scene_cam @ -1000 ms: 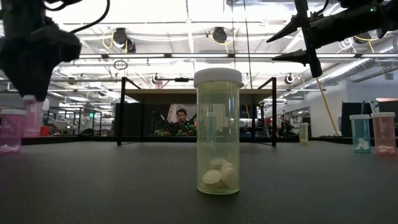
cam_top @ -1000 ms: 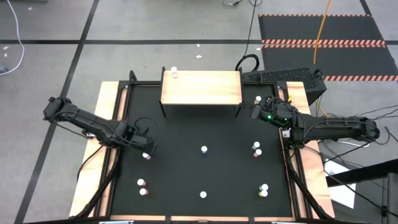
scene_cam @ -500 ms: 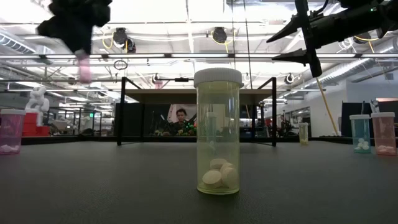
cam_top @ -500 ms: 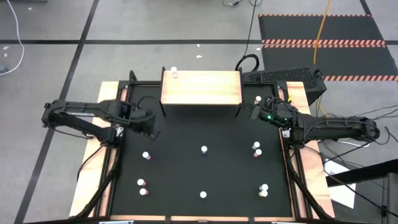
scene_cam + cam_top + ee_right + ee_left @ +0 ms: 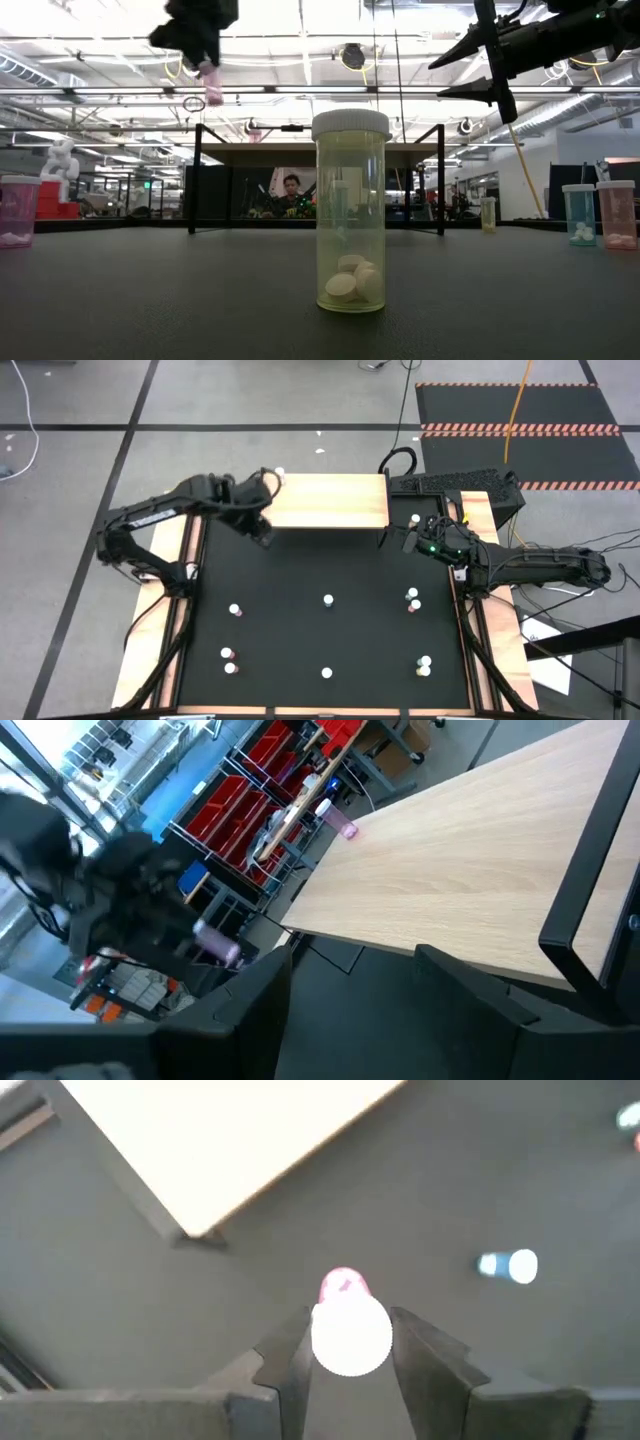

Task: Pick and place medicine bottles onto shelf by color
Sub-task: Put the top violet pill bottle on the shelf aligned with the other violet pill bottle

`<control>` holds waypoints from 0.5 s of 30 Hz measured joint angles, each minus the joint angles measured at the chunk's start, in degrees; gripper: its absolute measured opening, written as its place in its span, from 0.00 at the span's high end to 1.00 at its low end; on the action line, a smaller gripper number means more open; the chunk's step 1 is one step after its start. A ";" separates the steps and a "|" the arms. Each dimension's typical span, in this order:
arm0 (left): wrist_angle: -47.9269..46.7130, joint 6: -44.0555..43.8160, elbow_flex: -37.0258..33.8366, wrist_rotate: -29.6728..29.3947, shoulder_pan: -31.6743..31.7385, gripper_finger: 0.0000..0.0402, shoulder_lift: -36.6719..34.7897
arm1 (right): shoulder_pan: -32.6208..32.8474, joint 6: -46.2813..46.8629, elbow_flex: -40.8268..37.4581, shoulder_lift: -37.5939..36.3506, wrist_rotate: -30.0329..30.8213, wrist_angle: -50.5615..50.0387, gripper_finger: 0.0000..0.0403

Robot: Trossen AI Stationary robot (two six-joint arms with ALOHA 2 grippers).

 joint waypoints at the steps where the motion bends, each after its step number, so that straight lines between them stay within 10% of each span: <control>1: 0.01 1.04 1.72 0.02 1.31 0.68 1.22 | -0.02 -0.44 0.00 0.00 0.00 -0.01 0.48; 15: -1.76 10.09 18.31 -1.12 15.12 0.68 16.69 | -0.02 -1.71 0.00 0.00 -0.17 -1.73 0.48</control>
